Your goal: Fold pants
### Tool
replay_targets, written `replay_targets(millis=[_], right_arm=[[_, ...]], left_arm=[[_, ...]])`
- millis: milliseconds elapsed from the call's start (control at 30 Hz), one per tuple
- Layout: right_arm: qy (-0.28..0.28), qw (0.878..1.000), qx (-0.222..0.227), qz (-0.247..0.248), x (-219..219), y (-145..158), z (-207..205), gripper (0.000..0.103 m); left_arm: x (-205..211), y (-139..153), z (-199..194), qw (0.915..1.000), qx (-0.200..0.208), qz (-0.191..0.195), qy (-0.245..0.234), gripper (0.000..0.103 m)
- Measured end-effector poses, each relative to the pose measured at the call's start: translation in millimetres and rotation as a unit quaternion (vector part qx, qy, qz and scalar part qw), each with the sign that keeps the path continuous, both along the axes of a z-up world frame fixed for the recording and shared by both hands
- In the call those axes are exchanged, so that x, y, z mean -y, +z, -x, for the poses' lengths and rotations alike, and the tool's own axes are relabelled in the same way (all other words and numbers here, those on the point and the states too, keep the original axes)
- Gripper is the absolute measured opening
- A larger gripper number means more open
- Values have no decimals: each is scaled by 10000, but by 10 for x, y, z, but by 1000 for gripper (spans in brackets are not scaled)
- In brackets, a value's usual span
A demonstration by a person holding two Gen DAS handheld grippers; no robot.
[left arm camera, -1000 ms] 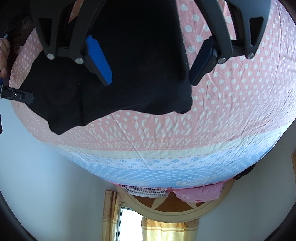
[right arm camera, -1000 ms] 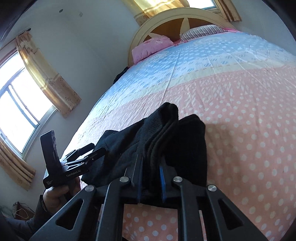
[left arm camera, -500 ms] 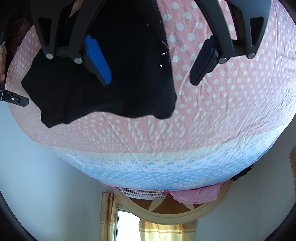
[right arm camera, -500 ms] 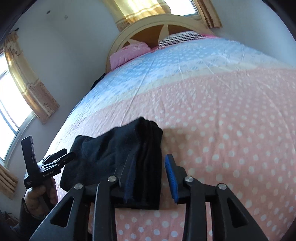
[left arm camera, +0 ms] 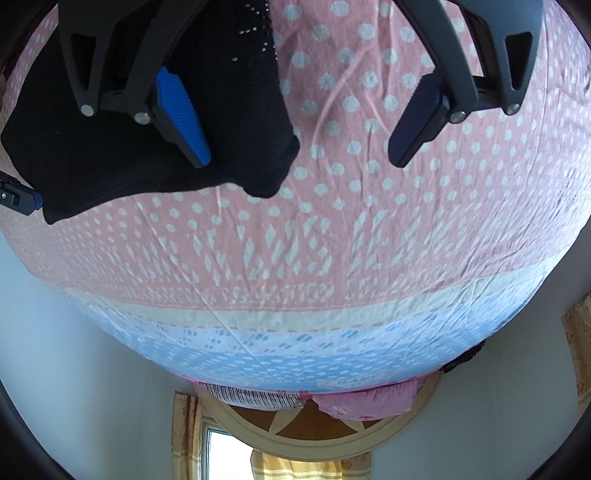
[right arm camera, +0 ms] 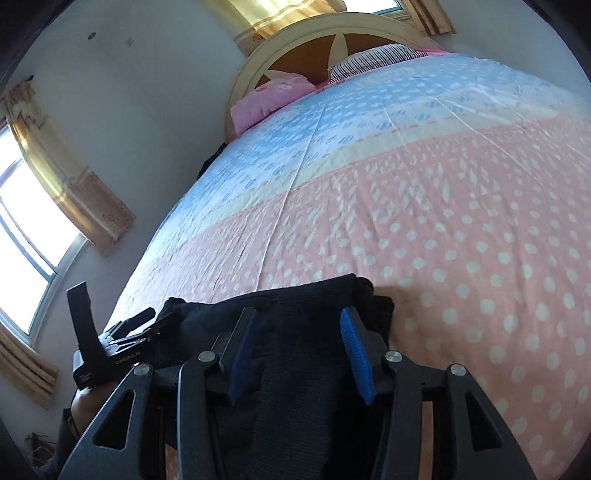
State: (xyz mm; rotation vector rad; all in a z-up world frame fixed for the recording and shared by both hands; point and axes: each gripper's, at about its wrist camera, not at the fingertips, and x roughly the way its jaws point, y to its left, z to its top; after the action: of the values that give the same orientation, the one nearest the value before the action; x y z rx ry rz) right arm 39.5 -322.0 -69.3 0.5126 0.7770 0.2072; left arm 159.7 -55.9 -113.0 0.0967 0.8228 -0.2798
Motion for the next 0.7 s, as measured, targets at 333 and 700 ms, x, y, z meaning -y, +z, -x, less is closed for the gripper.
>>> replay_targets(millis=[333,700], right_arm=[[264,9973,532,427,-153,294,486,49],[913,9883,289,1184,-464,47,795,49]], left_arm=[[-109,261,379,9991,294,301,-56,99],[-4,103,591,9993,130,231,-248,99]])
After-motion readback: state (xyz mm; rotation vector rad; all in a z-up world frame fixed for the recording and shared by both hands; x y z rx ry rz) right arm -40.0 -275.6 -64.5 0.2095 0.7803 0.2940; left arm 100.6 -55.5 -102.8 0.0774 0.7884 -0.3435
